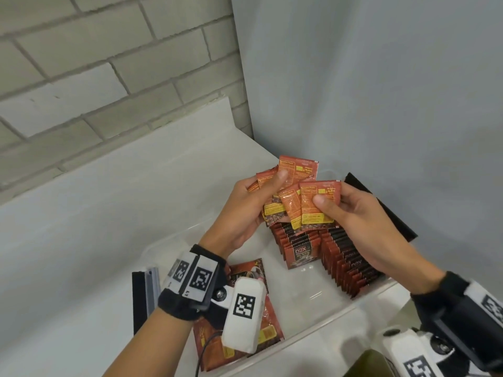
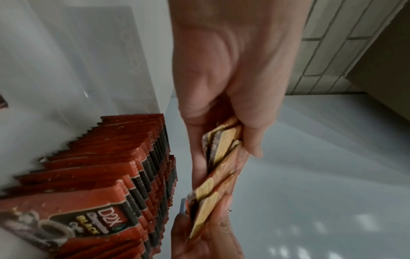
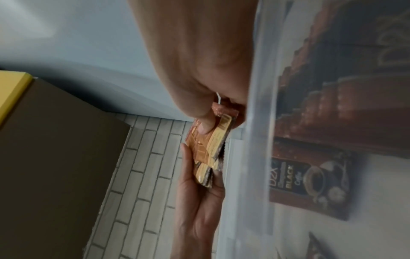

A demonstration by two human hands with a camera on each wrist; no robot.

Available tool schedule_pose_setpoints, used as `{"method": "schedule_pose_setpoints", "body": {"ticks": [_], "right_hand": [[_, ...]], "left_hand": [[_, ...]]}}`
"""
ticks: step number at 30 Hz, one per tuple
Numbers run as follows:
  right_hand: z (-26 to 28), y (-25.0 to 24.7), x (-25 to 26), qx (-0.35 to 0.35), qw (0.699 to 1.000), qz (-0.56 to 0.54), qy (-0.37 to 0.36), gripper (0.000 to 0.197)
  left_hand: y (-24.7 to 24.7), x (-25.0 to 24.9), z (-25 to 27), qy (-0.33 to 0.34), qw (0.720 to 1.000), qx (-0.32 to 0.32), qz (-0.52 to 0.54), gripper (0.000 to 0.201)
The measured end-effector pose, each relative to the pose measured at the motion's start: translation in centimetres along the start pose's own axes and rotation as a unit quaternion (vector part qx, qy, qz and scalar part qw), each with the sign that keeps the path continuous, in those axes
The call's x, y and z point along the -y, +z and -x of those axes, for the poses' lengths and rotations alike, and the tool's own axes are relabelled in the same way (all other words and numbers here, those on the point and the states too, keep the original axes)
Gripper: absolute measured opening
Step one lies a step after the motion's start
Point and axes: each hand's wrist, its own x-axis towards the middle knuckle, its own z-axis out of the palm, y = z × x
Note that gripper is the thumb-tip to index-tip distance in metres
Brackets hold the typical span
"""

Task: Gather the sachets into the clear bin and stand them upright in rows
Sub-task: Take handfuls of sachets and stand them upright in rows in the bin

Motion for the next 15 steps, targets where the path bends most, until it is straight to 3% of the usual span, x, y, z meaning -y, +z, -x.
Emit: {"method": "schedule_pose_setpoints", "body": {"ticks": [5,7,15], "right_hand": [[-0.28,-0.45,0.02,-0.04,0.994,-0.107,-0.004,0.031],[-0.33,-0.56,0.12,-0.054,0.99,-0.131,-0.008,0.033],[-0.1,-0.11,0.35,-0.038,0.995,-0.096,-0.009,0.034]], "left_hand": [[-0.47,-0.25,-0.19,0.008,1.0,-0.018,0.012,0.031],[-0.41,-0.11,-0.19,0.008,1.0,-0.01,-0.001,0.041],[-0.09,-0.22,0.23,0.01,0.998,0.066,-0.006,0.035]]}}
